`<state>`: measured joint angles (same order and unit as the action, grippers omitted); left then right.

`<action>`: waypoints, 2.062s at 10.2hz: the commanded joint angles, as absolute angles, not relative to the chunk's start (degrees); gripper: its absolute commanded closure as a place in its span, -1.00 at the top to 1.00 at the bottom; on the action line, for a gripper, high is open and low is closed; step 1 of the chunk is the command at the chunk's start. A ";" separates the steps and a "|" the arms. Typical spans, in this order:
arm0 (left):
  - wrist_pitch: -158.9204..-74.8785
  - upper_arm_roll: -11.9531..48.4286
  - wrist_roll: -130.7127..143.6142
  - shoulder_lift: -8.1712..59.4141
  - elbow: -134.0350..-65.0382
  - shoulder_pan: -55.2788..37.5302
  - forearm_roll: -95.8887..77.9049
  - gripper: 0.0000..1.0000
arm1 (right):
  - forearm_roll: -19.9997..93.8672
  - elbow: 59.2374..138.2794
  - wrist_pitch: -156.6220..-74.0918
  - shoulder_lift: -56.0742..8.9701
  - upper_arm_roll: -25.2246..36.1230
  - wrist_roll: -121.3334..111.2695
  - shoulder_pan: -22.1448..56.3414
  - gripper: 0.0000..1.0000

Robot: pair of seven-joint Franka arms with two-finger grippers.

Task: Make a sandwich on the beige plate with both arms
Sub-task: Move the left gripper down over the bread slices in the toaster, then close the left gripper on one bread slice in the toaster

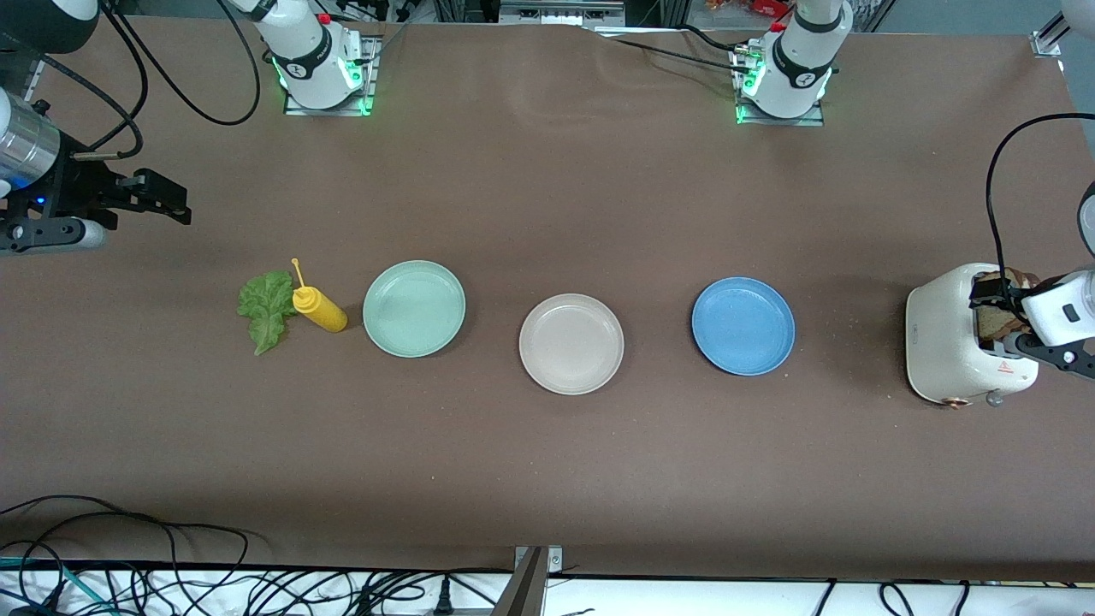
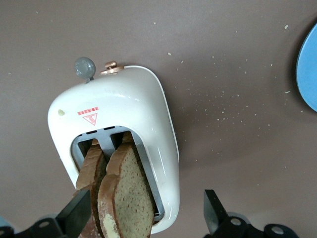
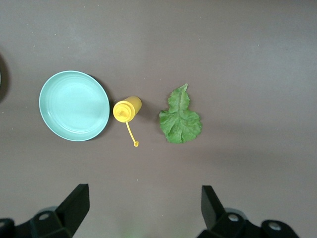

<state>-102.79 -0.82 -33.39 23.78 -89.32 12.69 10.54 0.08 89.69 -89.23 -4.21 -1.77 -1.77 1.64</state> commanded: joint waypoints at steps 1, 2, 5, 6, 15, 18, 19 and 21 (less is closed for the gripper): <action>-103.71 -0.26 -35.95 22.85 -90.70 14.41 9.32 1.00 | 0.18 90.09 -89.03 -3.52 -2.20 -1.50 1.67 1.00; -103.80 -0.26 -35.95 22.85 -91.14 15.02 9.32 1.00 | 0.18 90.09 -88.95 -3.52 -2.20 -1.49 1.67 1.00; -104.33 -0.26 -34.81 22.50 -92.11 16.35 6.68 1.00 | 0.18 90.09 -89.03 -3.52 -2.20 -1.58 1.76 1.00; -104.33 -0.26 -33.59 22.33 -92.46 16.35 5.81 1.00 | 0.18 89.91 -89.21 -3.52 -2.20 -1.58 1.84 1.00; -104.33 0.88 -28.21 21.18 -94.83 15.56 5.54 1.00 | 0.53 90.09 -89.03 -3.52 -2.02 -1.58 1.93 1.00; -104.68 0.88 -28.30 21.71 -95.54 16.08 5.71 0.95 | 0.53 90.09 -89.12 -3.60 -1.93 -1.58 1.93 1.00; -104.68 0.79 -28.74 21.71 -95.54 16.26 6.32 0.89 | 0.53 90.09 -89.12 -3.60 -1.85 -1.58 1.93 1.00; -104.68 0.62 -29.18 21.71 -95.54 16.87 6.77 0.76 | 0.53 90.09 -89.12 -3.60 -1.85 -1.58 1.85 1.00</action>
